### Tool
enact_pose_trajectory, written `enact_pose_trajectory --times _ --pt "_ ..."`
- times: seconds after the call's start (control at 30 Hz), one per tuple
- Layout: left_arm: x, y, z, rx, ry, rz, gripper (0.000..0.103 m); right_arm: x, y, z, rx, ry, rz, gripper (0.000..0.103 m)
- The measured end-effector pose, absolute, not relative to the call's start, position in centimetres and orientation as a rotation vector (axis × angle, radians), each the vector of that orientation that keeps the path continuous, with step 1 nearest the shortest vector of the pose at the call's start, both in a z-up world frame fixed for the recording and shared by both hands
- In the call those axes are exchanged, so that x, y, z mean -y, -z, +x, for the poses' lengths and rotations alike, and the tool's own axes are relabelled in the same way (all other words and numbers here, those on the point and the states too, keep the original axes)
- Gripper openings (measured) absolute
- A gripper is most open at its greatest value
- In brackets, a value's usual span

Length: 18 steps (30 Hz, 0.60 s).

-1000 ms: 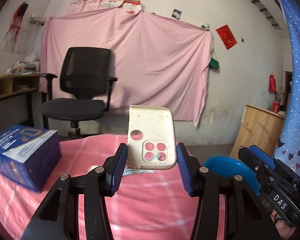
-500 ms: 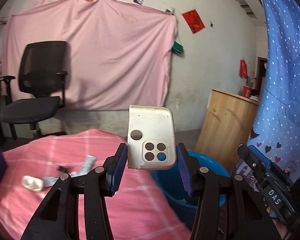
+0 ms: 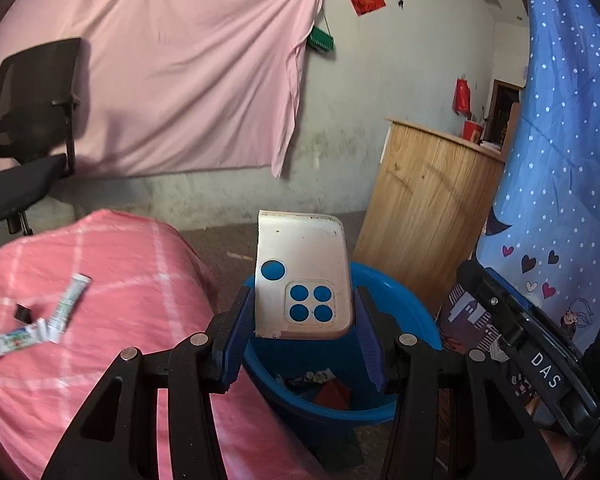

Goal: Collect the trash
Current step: 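Carry the phone case and battery over the blue bucket and open both tools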

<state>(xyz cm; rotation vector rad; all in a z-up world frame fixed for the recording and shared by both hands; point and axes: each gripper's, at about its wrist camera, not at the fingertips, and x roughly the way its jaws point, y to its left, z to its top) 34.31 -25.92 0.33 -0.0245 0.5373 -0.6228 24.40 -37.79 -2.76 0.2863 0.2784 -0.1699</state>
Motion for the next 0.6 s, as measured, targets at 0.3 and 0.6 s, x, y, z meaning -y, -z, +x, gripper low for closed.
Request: enact_pose_trajectory --times 0.3,0.6 --pt "27.2 1.2 36.2 -0.628 0.622 -0.021 0.044 39.7 4.9 25.8 -0.370 0.171 0.377 0.052" --pt "27.5 2.4 37.6 -0.729 0.628 -0.034 0.044 40.1 5.8 26.6 -0.424 0.173 0.403 0.052"
